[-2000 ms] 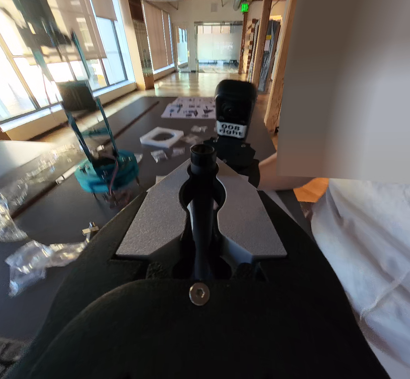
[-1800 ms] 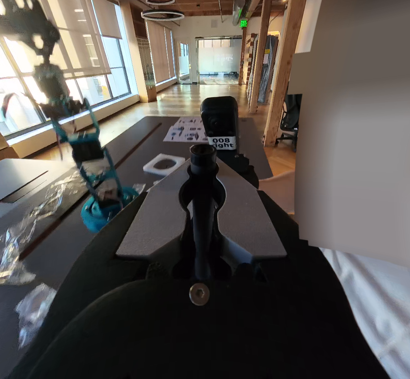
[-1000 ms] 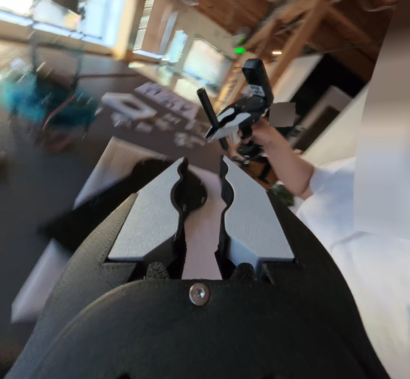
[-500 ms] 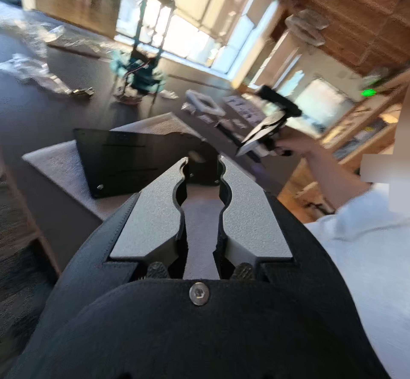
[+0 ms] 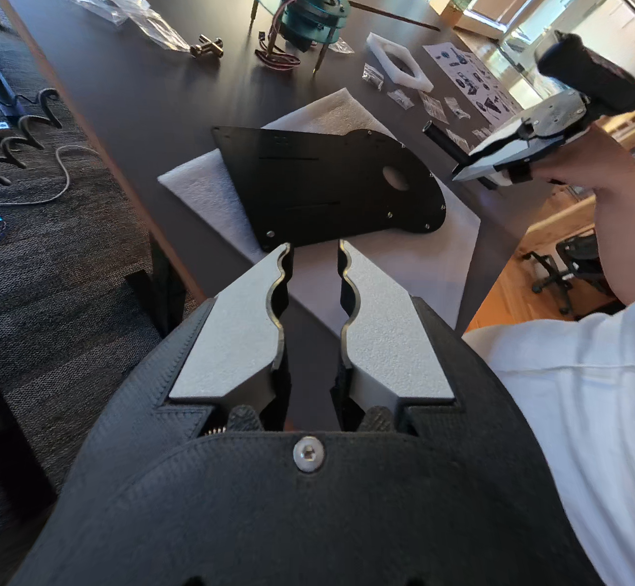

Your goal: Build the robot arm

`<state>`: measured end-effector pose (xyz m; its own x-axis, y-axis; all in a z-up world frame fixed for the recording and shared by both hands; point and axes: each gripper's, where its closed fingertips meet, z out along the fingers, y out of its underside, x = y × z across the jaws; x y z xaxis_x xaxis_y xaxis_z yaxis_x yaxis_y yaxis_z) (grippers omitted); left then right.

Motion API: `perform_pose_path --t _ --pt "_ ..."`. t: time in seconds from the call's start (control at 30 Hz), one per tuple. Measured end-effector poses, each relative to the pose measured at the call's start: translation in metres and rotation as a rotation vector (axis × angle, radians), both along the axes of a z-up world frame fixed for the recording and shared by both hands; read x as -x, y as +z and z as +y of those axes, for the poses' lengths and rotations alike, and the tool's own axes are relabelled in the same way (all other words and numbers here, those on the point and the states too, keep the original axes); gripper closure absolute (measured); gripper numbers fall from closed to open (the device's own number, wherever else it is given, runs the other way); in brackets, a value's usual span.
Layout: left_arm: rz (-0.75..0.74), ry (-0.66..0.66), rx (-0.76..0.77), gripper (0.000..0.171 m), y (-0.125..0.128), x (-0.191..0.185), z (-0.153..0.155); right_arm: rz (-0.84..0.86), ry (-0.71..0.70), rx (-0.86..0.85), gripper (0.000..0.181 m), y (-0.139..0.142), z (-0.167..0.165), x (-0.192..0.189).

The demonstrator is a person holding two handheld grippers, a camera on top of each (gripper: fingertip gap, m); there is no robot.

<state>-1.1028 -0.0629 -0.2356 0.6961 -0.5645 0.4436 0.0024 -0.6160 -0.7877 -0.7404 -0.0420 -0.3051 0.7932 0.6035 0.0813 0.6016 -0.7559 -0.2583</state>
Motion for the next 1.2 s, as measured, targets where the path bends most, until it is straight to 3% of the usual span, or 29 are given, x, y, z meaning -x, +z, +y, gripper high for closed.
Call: perform_pose_path --t 0.3,0.4,0.5,0.6,0.9,0.97,1.07,1.2 --pt "0.028 -0.063 0.021 0.151 0.002 0.033 0.000 -0.248 0.100 -0.240 0.167 0.005 0.005 -0.003" --pt "0.063 -0.099 0.019 0.151 0.000 0.034 0.002 -0.164 0.124 -0.169 0.166 0.003 0.000 0.002" --pt "0.070 -0.158 0.008 0.151 0.002 0.026 0.004 0.053 0.027 0.114 0.165 -0.001 -0.019 0.009" --pt "0.079 -0.210 -0.004 0.152 0.004 0.014 0.006 0.183 -0.111 0.287 0.167 0.000 -0.019 0.007" --pt "0.006 -0.254 0.013 0.155 0.019 -0.029 0.003 0.020 -0.047 0.226 0.167 -0.001 -0.003 -0.001" --pt "0.014 -0.260 -0.024 0.158 0.030 -0.051 0.007 -0.025 0.028 0.184 0.167 -0.002 -0.005 0.000" --pt "0.087 -0.427 -0.158 0.156 0.047 -0.122 0.010 -0.063 0.097 0.104 0.167 -0.001 -0.003 0.000" --pt "0.209 -0.701 -0.268 0.148 0.030 -0.229 0.029 -0.082 0.155 0.058 0.167 0.000 -0.003 -0.003"
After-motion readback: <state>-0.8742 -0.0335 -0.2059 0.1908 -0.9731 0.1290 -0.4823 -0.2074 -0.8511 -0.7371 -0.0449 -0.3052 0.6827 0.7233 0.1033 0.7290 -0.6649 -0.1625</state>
